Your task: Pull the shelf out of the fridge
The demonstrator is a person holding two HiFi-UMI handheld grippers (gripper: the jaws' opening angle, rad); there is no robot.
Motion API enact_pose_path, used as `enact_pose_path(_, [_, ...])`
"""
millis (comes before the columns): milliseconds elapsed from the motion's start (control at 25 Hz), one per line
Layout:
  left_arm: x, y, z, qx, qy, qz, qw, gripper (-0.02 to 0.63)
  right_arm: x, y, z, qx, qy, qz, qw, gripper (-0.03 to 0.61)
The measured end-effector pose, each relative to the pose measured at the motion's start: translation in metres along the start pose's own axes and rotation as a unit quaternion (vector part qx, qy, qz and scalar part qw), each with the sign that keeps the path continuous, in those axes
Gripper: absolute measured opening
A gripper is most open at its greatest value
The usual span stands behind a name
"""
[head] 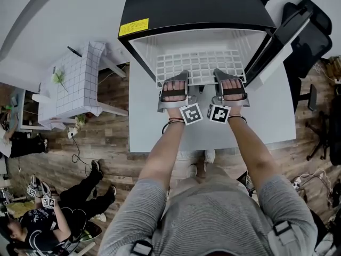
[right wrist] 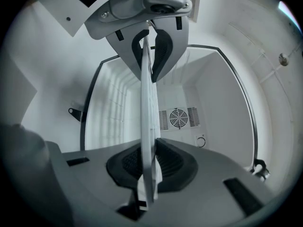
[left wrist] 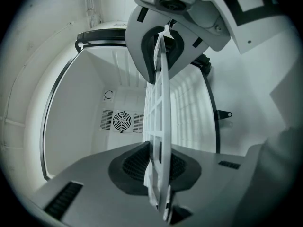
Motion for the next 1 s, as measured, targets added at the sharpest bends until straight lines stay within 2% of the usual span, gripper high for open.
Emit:
enact_pose_path(640, [-0.002,-0.021,0.005,0.002,-0.001,0.006,1.0000,0.044,-0.005,-0.022,0.003,0.008,-0.003,0.006,1.000,0.038])
enact_pose_path(1000, [-0.003,-0.030,0.003,0.005,-0.005,0.011,0.9999,0.044,-0.005,-0.030,0.001,-0.002,0.002,-0.001,1.000,0.037])
Point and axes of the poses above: the fingertips, and each gripper's own axes: y forward along the fingers, z to its right, x out of its underside, the point moved 5 cm from there along -y, backward along the fingers, and after that the axes turned 4 degrees about z, right-handed, at the moved point
